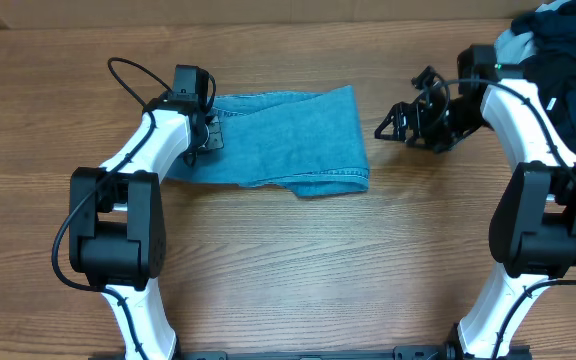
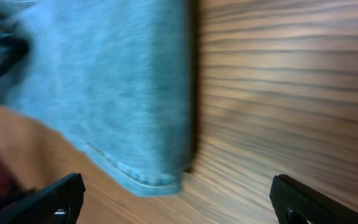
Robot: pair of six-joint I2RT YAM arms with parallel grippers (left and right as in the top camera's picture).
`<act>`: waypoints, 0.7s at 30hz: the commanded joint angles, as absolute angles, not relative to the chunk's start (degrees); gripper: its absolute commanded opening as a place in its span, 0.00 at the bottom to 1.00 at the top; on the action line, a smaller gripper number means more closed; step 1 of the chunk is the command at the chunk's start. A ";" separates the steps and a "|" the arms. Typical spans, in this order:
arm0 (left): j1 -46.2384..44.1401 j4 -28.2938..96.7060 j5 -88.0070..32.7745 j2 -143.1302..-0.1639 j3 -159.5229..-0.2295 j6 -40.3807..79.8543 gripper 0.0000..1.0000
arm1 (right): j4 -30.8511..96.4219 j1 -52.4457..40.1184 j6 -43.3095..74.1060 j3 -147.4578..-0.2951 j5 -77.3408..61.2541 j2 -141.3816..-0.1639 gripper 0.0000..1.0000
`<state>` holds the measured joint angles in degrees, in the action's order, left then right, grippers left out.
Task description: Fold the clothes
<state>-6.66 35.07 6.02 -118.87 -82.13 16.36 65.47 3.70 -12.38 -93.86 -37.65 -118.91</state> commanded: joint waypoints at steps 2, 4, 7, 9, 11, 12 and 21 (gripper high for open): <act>-6.31 34.41 5.89 -122.15 -82.13 16.91 0.04 | 62.63 2.57 -15.27 -88.62 -46.81 -118.74 1.00; -6.31 34.22 5.85 -122.15 -82.13 16.91 0.04 | 60.66 1.32 -15.25 -87.26 -48.75 -118.74 1.00; -6.31 34.17 5.34 -122.15 -82.13 16.91 0.04 | 56.62 -1.02 -13.98 -85.80 -49.84 -118.98 1.00; -6.31 34.17 4.80 -122.15 -82.13 16.88 0.04 | 54.78 -2.52 -13.23 -85.69 -49.84 -119.55 1.00; -6.31 34.17 4.82 -122.15 -82.13 16.86 0.04 | 53.28 -3.77 -12.53 -85.69 -49.78 -119.92 1.00; -6.31 34.17 4.82 -122.15 -82.13 16.86 0.04 | 52.12 -4.38 -11.33 -85.69 -49.30 -120.07 1.00; -6.31 34.24 4.62 -122.15 -82.13 16.69 0.04 | 50.00 -5.06 -5.45 -85.69 -34.63 -120.55 1.00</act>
<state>-6.66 34.81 5.78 -118.96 -82.13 16.36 50.30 -5.28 -8.32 -86.06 -42.19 -119.87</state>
